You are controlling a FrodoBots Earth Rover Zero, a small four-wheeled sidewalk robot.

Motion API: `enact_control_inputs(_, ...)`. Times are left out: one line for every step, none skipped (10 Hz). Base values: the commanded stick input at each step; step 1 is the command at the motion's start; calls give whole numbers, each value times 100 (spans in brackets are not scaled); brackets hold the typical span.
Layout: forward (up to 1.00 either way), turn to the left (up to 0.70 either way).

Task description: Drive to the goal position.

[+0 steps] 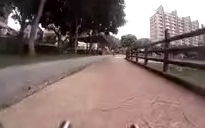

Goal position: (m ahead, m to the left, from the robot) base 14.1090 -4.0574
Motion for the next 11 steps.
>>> enact_control_inputs(100,-40)
enact_control_inputs(100,-22)
enact_control_inputs(100,0)
enact_control_inputs(100,0)
enact_control_inputs(100,0)
enact_control_inputs(100,0)
enact_control_inputs(100,0)
enact_control_inputs(100,0)
enact_control_inputs(100,0)
enact_control_inputs(100,0)
enact_control_inputs(100,0)
